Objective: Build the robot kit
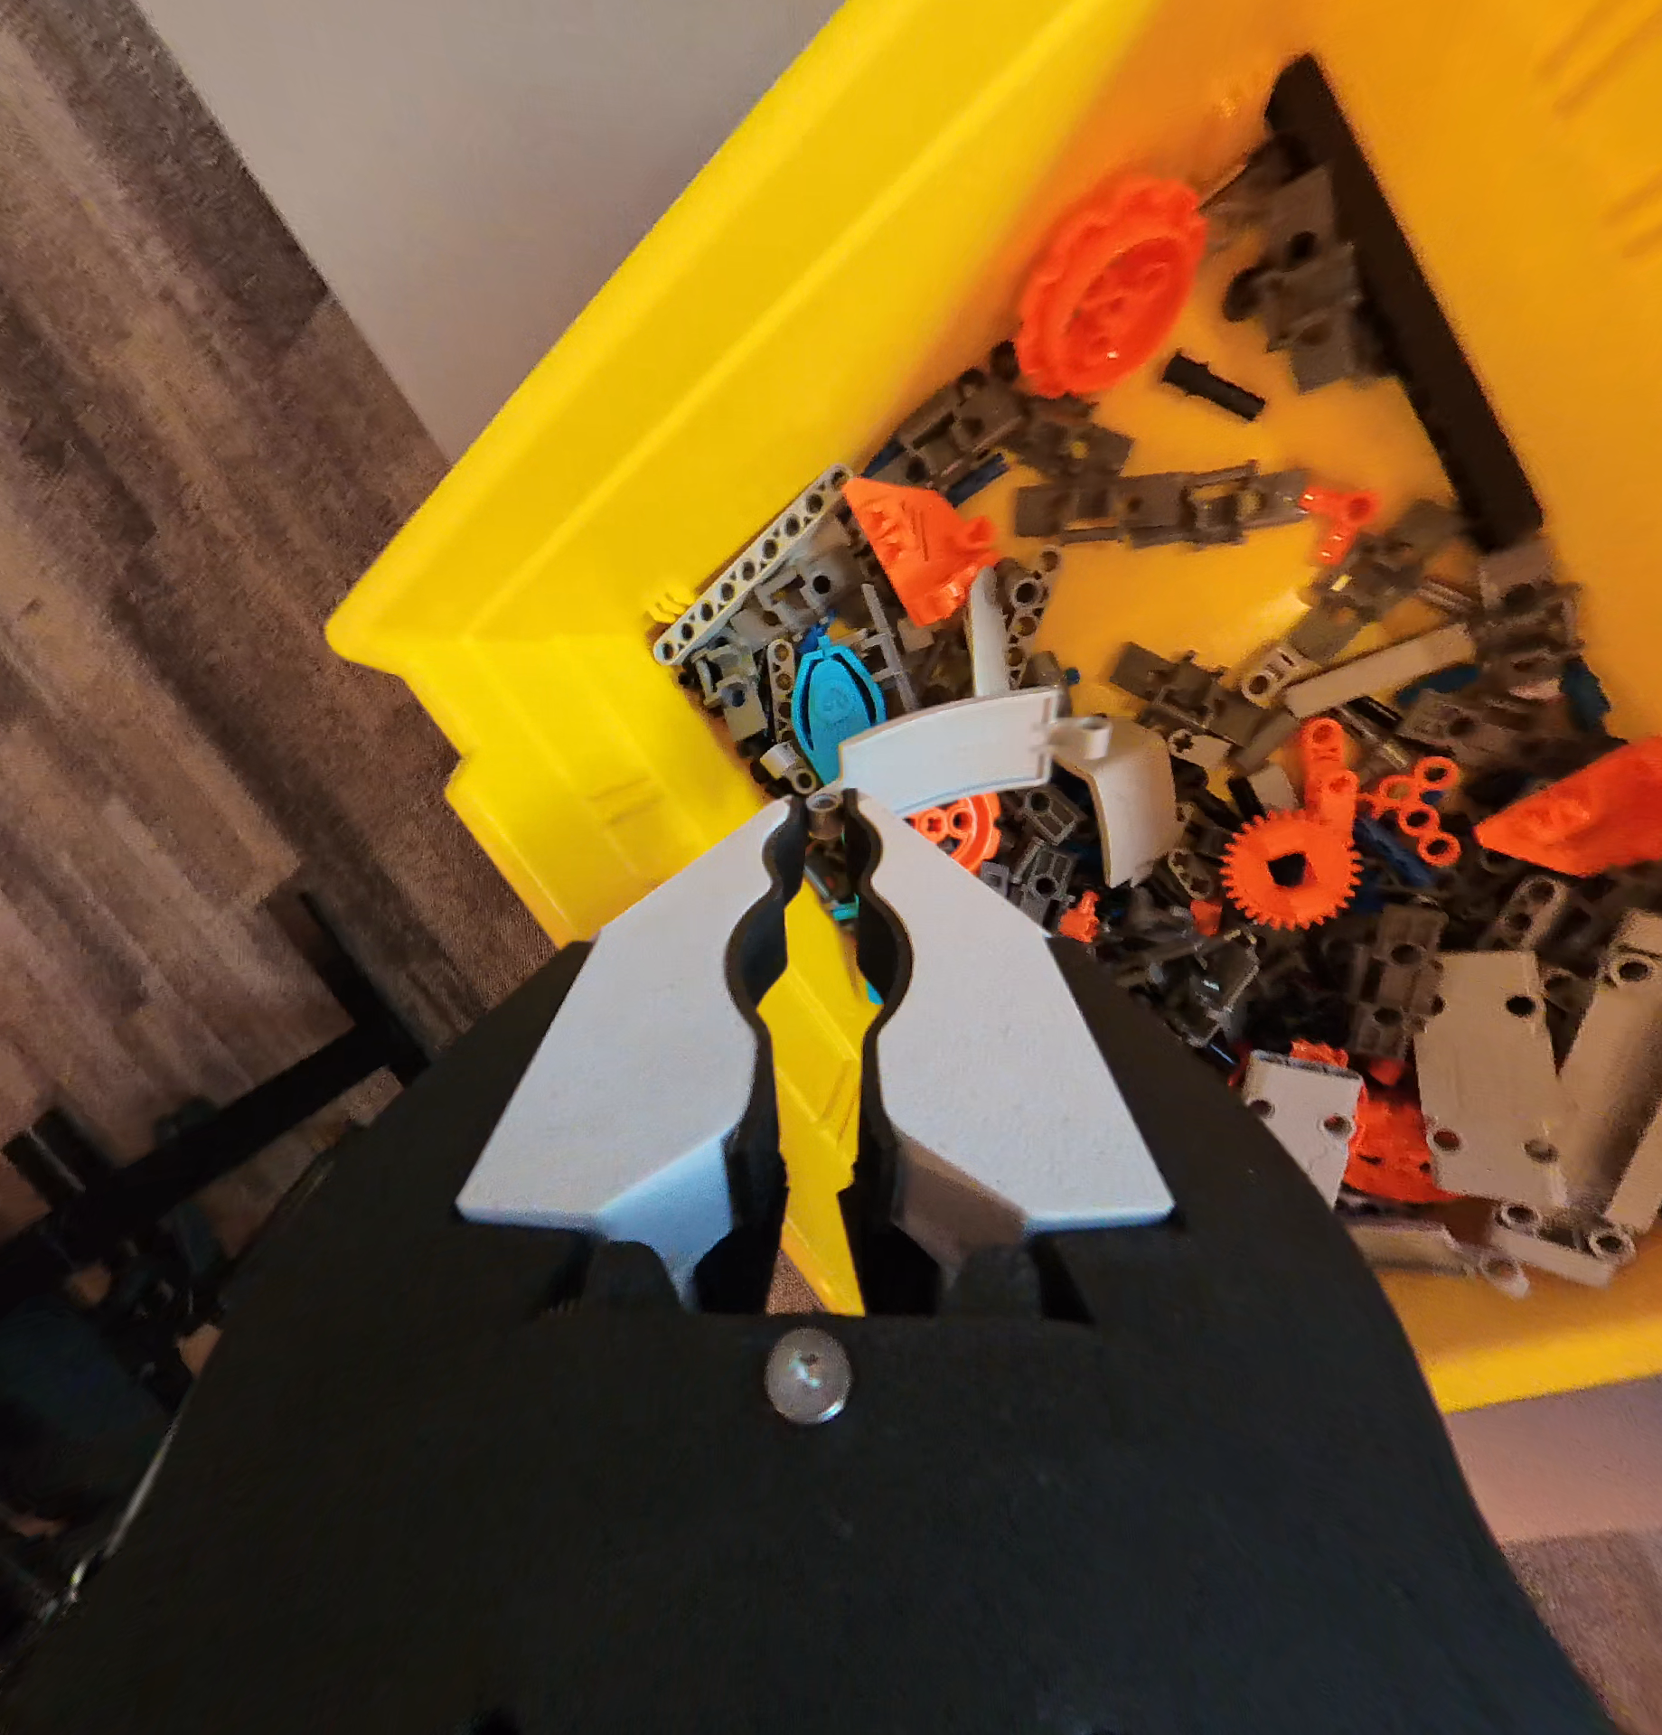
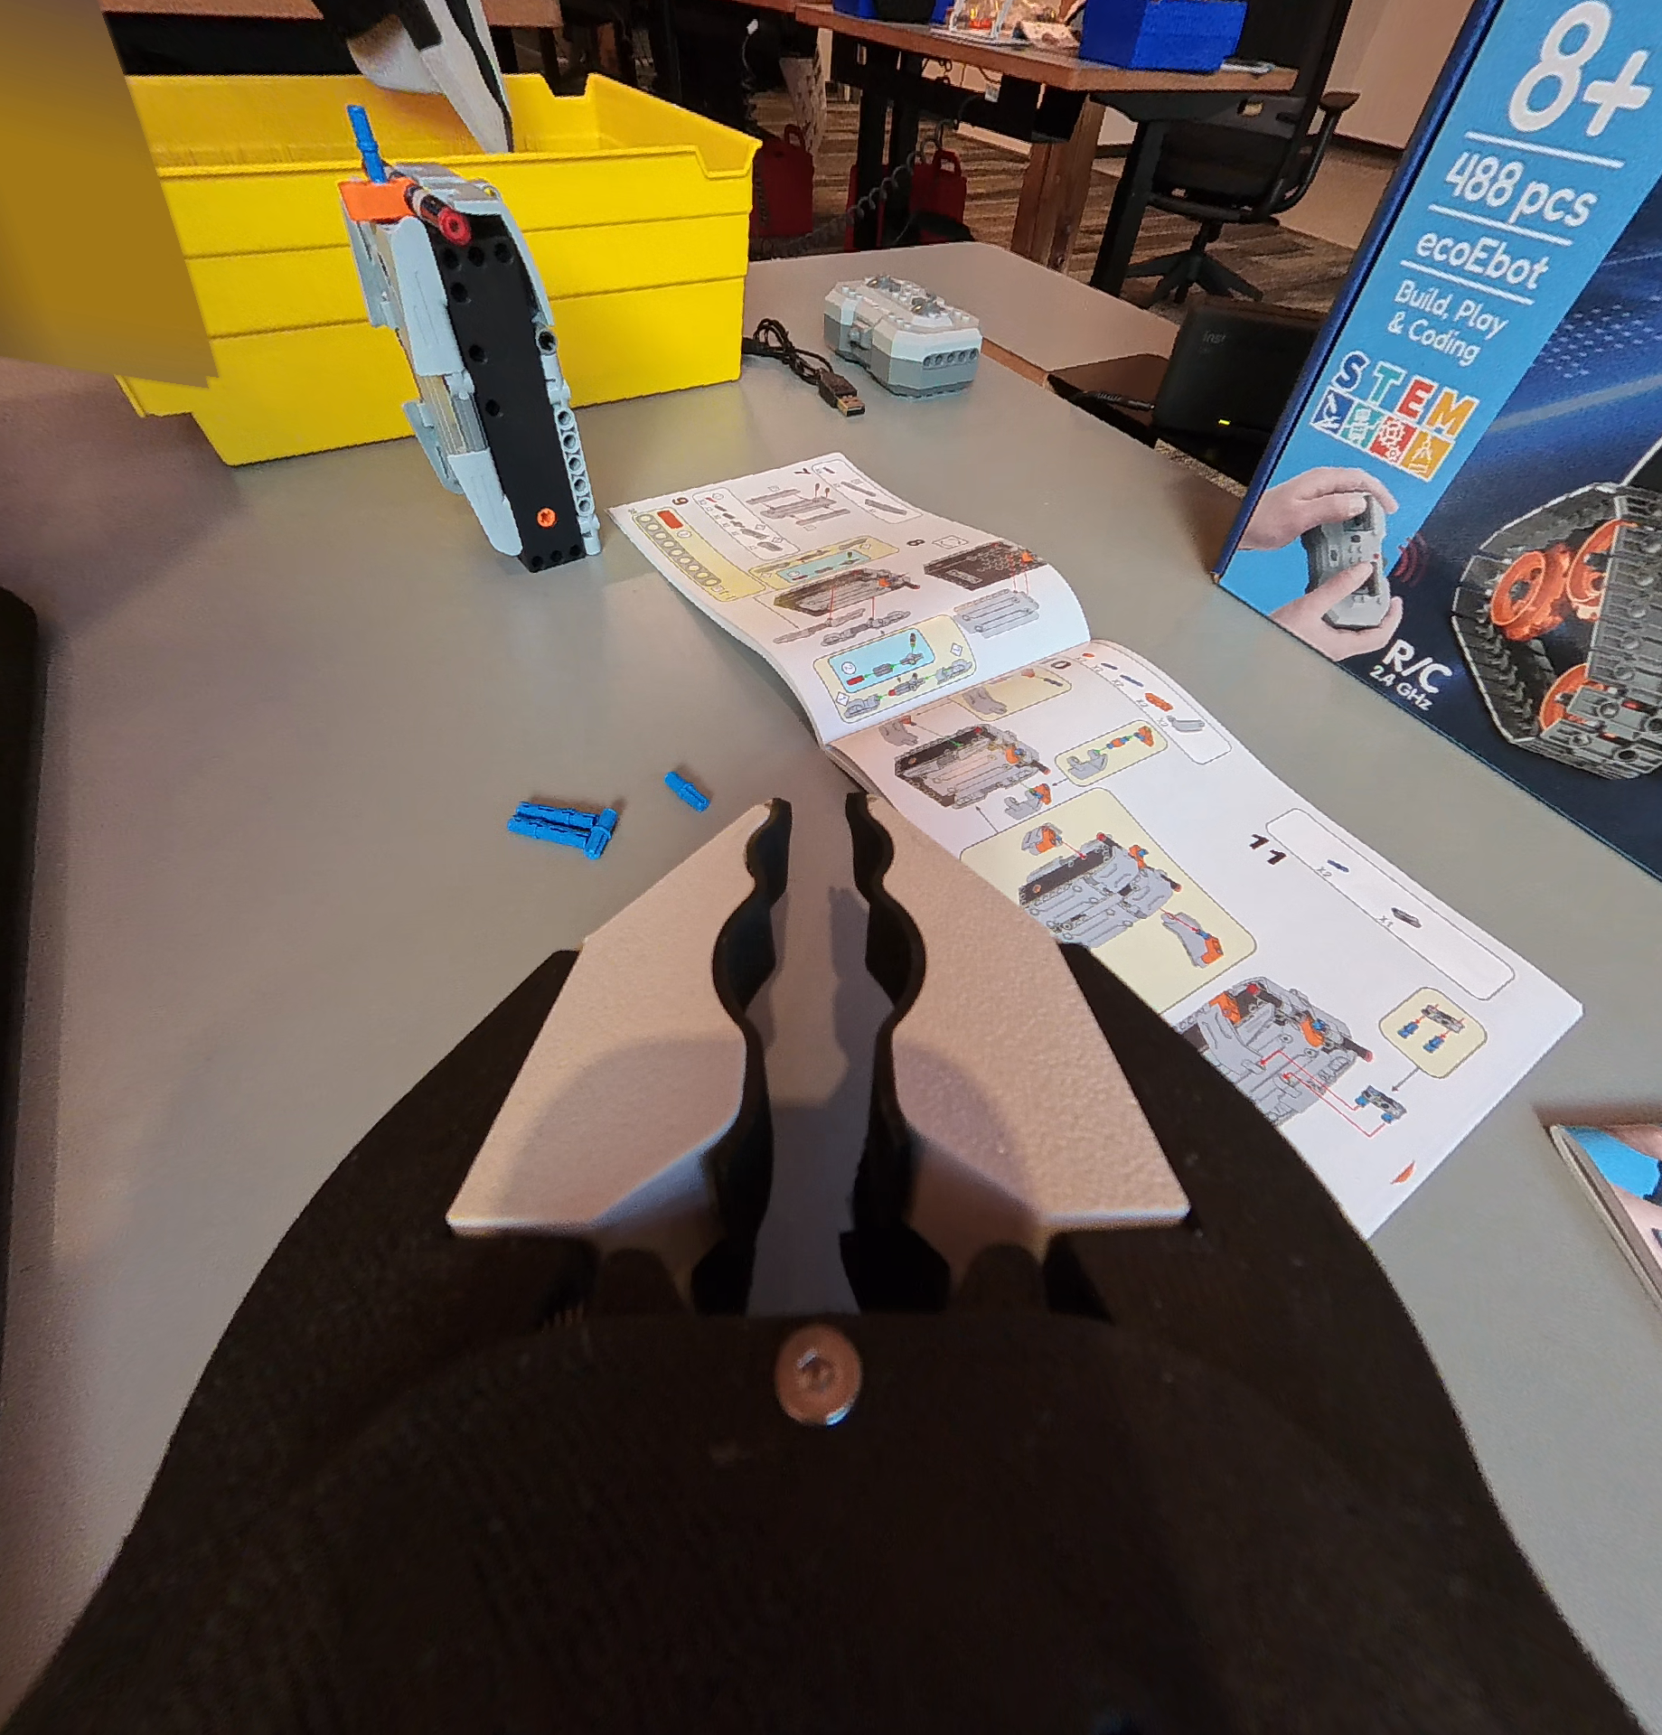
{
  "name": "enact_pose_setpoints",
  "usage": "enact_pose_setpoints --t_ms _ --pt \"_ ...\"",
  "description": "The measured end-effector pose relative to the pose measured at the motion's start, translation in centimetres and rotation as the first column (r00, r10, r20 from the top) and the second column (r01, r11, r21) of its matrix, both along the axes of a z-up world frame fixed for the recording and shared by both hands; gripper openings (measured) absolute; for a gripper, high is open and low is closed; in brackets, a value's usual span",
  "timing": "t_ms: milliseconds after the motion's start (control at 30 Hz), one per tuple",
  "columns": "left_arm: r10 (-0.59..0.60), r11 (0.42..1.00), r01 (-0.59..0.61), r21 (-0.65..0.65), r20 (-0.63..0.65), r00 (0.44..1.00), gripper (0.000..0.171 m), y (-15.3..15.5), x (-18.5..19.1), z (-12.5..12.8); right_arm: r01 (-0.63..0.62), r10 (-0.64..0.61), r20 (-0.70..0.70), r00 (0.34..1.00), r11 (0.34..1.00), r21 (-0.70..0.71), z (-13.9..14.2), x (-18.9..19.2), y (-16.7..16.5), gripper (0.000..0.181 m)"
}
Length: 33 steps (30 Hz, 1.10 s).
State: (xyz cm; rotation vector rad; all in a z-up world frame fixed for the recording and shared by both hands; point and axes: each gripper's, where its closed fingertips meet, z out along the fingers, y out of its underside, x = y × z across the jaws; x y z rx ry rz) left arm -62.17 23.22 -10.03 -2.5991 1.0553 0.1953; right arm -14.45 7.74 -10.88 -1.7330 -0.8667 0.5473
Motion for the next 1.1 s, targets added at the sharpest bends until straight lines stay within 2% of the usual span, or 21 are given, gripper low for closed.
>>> enact_pose_setpoints --t_ms 100,167,200,233,300,367,467,533,1100 --pt "0.056 0.998 -0.057 0.038 0.029 0.998 0.030 0.1 0.6 0.2 -0.001 0.001 0.000 1.000 1.000 0.004 0.0 0.0 0.0 0.012" --pt "0.030 0.998 -0.036 0.049 0.132 0.991 0.026 -0.9 2.9 0.9 -0.003 0.003 -0.002 1.000 1.000 0.004 0.0 0.0 -0.1 0.012" --pt "-0.003 1.000 -0.003 0.031 0.186 0.983 0.017 -1.9 4.4 1.1 -0.003 0.003 -0.003 1.000 1.000 0.003 0.1 0.0 -0.1 0.012" --pt "-0.039 0.999 0.043 -0.012 0.226 0.973 0.008 -3.2 5.8 1.0 -0.003 0.003 -0.004 1.000 1.000 0.000 0.0 0.0 0.0 0.012" --pt "-0.054 0.984 0.095 -0.152 0.255 0.965 0.007 -6.2 7.6 -0.4 -0.003 0.003 -0.005 1.000 1.000 -0.007 0.0 0.0 0.0 0.012" --pt "-0.044 0.966 0.102 -0.239 0.239 0.970 0.008 -7.8 8.5 -1.9 -0.002 0.002 -0.003 1.000 1.000 -0.008 -0.1 0.0 0.1 0.012" --pt "-0.044 0.961 0.088 -0.262 0.168 0.985 0.009 -8.0 8.6 -3.6 -0.002 0.002 0.002 1.000 1.000 -0.001 0.0 0.0 0.1 0.012" --pt "-0.035 0.953 0.083 -0.292 0.166 0.986 0.011 -8.1 8.9 -4.3 -0.003 0.003 0.006 1.000 1.000 0.008 0.0 -0.1 0.0 0.012" --pt "-0.047 0.958 0.061 -0.281 0.056 0.997 0.004 -8.1 8.4 -5.2 -0.019 0.018 0.017 1.000 1.000 0.003 -0.1 0.1 0.0 0.012"
